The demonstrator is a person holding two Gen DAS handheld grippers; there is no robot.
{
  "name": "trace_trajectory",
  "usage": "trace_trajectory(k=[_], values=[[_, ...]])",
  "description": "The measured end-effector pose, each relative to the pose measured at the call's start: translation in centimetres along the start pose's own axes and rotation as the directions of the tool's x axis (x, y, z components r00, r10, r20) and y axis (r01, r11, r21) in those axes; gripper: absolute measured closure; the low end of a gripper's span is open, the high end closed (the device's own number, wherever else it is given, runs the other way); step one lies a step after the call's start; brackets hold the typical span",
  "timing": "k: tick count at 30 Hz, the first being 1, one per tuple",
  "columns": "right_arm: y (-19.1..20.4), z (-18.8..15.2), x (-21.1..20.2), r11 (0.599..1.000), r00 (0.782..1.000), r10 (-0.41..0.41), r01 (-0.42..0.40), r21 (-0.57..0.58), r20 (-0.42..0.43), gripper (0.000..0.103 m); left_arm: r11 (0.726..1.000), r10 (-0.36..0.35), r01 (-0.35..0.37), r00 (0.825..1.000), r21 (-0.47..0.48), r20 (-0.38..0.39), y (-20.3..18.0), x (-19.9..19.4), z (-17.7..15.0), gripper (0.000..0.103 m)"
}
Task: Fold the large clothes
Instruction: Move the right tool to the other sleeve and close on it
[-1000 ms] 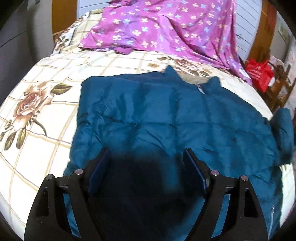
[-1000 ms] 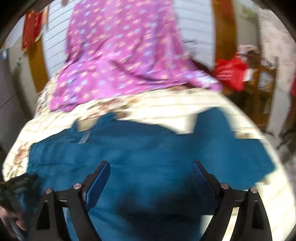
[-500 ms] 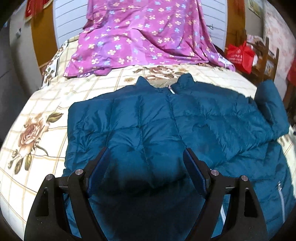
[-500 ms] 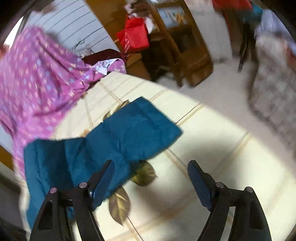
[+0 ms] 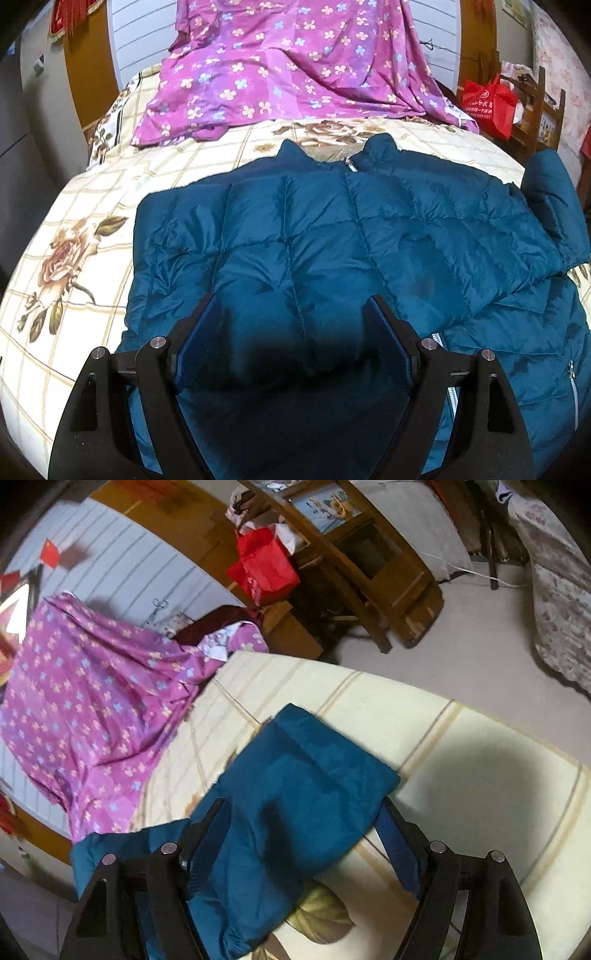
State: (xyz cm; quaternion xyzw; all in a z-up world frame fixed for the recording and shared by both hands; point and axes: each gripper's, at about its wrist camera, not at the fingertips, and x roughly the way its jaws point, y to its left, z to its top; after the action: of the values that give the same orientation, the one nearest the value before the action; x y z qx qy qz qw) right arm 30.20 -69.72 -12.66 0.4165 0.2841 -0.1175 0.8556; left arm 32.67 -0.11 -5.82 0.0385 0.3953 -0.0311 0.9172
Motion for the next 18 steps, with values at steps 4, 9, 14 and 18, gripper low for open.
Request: trace_trajectory(k=[4,9,14,18], values=[[-0.2,-0.4,0.5,1.0,0.999,0.023,-0.024,0.012,0.029,0.051,1.0,0.007,-0.007,1.0,-0.016,-0.017,0.2,0.4,-0.2,0.022],[0.4,-0.4,1.4,0.999,0.999,-0.027,0.028,-0.033,0.023,0.072,1.0,0.012,-0.012,1.0,-0.021,-0.021,0.2,0.6,-0.2,0.022],[2.4,-0.3,1.9,0.97,0.983,-0.181,0.179,-0.166,0.002,0.092,1.0,0.013,-0.013,1.0,-0.025,-0.026,0.4,0.6,-0.2,0.022],[4.1,-1.3,-0.4,0.932,0.972,-0.217,0.234,-0.276,0.093,0.094,0.999,0.015,-0.017,0.999,-0.044,-0.036,0.9,0.7,-0.1,0.022]])
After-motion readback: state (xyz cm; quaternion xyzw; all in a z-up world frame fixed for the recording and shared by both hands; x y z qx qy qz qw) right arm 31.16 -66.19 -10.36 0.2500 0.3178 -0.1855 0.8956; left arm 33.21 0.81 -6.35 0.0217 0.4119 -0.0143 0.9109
